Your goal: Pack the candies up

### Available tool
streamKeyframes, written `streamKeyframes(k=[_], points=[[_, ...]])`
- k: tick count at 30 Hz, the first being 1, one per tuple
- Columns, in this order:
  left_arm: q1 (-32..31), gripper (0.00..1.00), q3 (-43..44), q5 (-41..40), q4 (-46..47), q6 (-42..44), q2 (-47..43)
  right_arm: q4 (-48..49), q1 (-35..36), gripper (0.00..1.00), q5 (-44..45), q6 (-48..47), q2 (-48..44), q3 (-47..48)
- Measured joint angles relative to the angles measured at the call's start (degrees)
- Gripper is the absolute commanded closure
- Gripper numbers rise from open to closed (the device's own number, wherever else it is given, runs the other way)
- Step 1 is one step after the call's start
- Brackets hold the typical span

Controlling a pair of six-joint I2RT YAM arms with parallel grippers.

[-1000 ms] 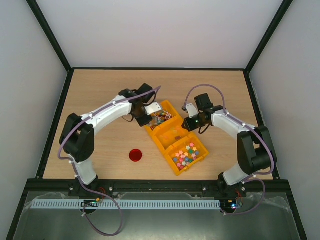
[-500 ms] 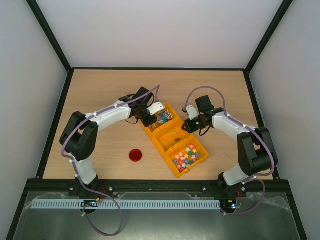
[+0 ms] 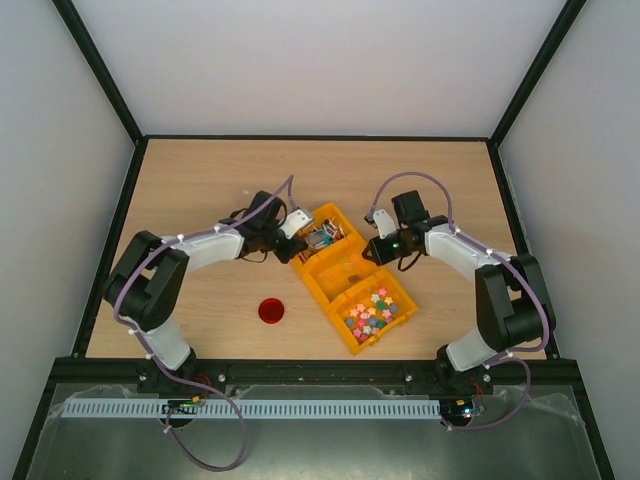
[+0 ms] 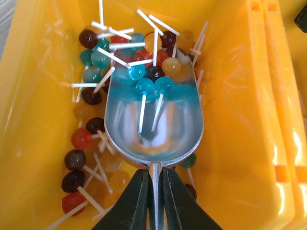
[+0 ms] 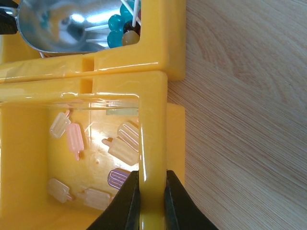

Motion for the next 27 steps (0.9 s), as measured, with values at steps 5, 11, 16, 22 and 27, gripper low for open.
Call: streamKeyframes(k=[5, 11, 16, 22, 27], points=[[2.9, 0.98, -7.1, 3.0, 6.6, -1.6, -4.0, 1.0, -1.0, 0.99, -2.1, 0.0, 0.0, 0.0], [4.7, 0.98, -10.5, 5.4, 12.7, -2.4, -5.8, 1.2, -3.0, 0.99, -3.4, -0.3, 0.0, 0.0], [5.8, 0.98, -12.9, 7.3, 16.2, -3.6, -7.1, 1.2, -3.8, 0.99, -4.0, -0.7, 0.0, 0.0], [6.7, 0.98, -14.4, 9.4, 19.6, -5.4, -9.6, 1.2, -4.0, 0.99, -4.5, -1.0, 0.0, 0.0], [6.7, 0.98, -14.8, 10.8, 21.5, -5.8, -10.8, 1.2, -4.0, 0.99, -4.5, -1.1, 0.0, 0.0]])
